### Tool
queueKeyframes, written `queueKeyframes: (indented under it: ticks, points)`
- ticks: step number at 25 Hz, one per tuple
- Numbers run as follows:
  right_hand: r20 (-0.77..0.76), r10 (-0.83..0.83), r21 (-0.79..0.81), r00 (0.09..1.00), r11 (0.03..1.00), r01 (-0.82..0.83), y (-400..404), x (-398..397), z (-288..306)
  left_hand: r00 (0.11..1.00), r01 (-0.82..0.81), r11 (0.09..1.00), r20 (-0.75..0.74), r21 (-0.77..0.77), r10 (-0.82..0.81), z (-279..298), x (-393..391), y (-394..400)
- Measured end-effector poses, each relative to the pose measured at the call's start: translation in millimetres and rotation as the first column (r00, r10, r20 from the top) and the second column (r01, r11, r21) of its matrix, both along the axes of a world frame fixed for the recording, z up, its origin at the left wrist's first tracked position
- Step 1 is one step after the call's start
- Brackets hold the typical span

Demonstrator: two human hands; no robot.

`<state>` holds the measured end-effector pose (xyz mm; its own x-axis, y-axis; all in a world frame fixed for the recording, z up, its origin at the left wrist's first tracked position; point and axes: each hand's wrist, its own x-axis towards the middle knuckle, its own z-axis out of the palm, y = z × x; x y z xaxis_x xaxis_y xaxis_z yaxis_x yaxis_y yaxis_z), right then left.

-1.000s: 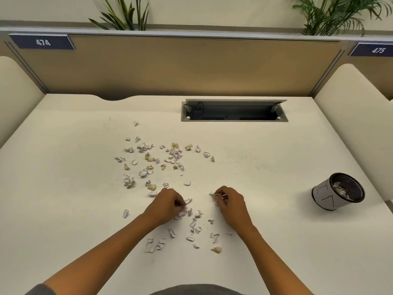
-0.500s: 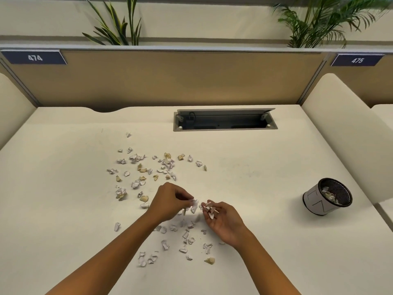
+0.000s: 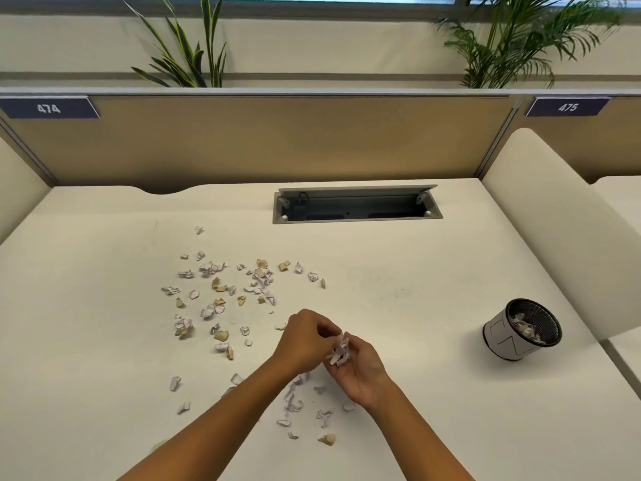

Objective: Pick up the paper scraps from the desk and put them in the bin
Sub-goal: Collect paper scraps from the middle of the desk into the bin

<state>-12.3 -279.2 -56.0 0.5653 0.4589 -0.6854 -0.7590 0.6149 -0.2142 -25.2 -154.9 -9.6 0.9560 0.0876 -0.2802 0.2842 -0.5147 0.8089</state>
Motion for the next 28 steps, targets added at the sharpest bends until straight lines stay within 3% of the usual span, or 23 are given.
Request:
queueKeyframes:
  ticks: [5, 11, 19, 22, 25, 28]
  points:
    - [-0.044, -0.079, 0.009, 0.996, 0.997, 0.080, -20.7, 7.5, 3.7, 0.988, -0.152, 0.985, 0.025, -0.085, 0.155, 2.0, 10.6, -2.4]
    - [-0.044, -0.216, 0.012, 0.975, 0.976, 0.216, -59.1, 26.2, 11.6, 0.987, -0.162, 0.978, -0.016, -0.129, 0.161, 2.1, 16.6, -14.5]
    - [0.157, -0.452, 0.014, 0.878, 0.890, 0.455, -144.1, 75.1, 49.9, 0.990, -0.136, 0.984, -0.051, -0.117, 0.131, 4.5, 27.2, -31.9]
    - [0.350, -0.473, -0.124, 0.809, 0.832, 0.540, -185.6, 91.7, 60.2, 0.987, -0.158, 0.980, -0.056, -0.120, 0.152, 3.2, 28.6, -32.9]
    - [0.545, -0.382, -0.320, 0.746, 0.728, 0.606, -222.4, 96.8, 59.2, 0.983, -0.179, 0.975, -0.063, -0.130, 0.172, -0.1, 27.8, -32.3]
    - [0.669, -0.130, -0.607, 0.732, 0.472, 0.639, -248.5, 95.9, 49.9, 0.981, -0.187, 0.972, -0.070, -0.141, 0.179, -2.7, 26.0, -30.6]
